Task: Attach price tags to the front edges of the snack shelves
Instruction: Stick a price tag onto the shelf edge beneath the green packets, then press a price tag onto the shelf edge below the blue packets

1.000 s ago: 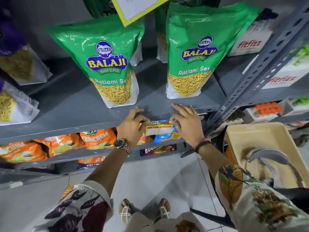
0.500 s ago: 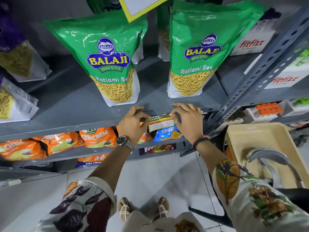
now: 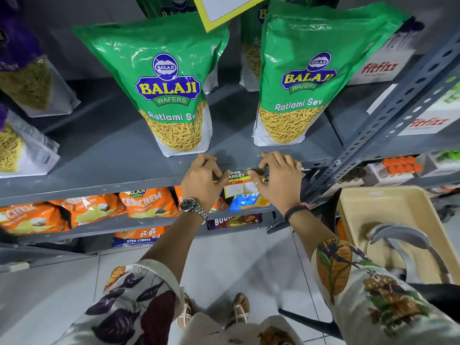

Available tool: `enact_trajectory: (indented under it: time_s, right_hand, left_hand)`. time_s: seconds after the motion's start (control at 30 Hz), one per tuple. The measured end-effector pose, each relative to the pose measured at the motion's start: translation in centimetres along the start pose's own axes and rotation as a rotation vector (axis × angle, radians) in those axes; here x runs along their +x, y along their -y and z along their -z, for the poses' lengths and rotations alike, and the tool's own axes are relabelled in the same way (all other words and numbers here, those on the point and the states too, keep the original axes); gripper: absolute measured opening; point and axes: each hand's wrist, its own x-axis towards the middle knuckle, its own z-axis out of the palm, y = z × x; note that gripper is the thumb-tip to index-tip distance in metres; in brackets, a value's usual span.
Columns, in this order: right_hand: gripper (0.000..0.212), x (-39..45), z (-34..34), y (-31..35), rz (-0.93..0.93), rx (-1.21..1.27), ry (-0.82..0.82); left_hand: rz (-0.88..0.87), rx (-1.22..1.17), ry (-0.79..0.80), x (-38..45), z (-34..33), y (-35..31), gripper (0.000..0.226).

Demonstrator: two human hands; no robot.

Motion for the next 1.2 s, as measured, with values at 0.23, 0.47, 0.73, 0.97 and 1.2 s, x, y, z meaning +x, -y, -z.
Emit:
enact_trajectory:
  time_s: [0.23,0.47,0.73,0.97,1.2]
  right_hand:
    - [0.032,1.0,0.3,0.2,-0.032,0.01,0.012]
    - [0.033,1.4,2.5,0.3,-0.049,0.05,0.105]
    - [0.015,4.5,13.5,4.7,0.062,0.184,-0.357]
    - [0.022,10.3,23.9,10.5,0.268,0.385,-0.753]
    - [0.019,14.1,26.3,13.0,0.236,0.368,-0.554]
  left_hand:
    - [-0.033,0.018,0.046,0.5,0.6,0.1,0.023]
    - [-0.096,0.004,0.153,1.0,1.8,-0.2,0.02]
    - [-0.139,-0.395,-0.228,3.6,11.0,-5.3,0.019]
    - [-0.278,-0.527,-0.521,5.9,20.5,-12.5,0.017]
    - [-0.146,-0.266,-0.531,6.0,24.2,-14.2,0.028]
